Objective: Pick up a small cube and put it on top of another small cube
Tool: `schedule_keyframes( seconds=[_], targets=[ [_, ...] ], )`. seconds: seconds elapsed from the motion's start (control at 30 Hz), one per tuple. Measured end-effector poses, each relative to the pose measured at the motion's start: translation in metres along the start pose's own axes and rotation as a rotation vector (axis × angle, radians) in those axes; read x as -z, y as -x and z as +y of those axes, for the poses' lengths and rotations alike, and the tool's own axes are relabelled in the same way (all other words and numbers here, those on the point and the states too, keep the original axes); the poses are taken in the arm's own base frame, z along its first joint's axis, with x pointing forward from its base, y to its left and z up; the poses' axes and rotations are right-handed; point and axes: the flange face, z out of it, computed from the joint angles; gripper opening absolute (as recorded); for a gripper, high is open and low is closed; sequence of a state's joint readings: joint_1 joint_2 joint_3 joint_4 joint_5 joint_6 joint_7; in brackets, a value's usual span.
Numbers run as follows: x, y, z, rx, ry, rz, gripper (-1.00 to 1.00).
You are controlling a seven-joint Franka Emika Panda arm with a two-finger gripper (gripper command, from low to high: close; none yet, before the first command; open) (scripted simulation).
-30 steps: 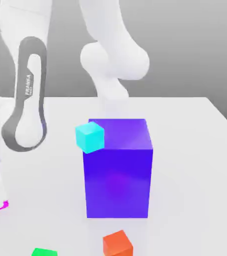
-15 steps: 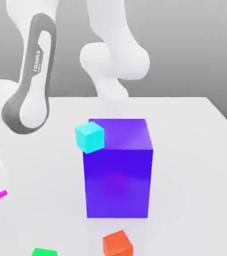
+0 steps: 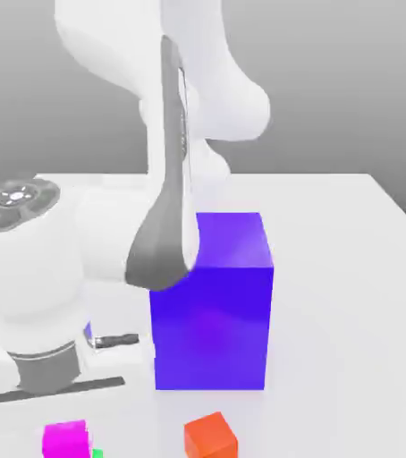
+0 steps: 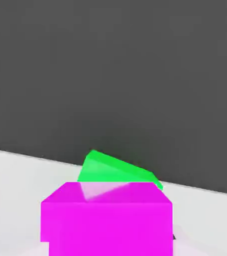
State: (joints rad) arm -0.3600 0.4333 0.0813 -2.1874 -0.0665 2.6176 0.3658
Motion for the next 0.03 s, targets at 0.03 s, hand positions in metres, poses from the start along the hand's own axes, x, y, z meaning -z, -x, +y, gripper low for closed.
schedule_keyframes(
  seconds=[0.03],
  targets=[
    [0.0,0.0,0.0,0.0,0.0,0.0,1.0]
  ],
)
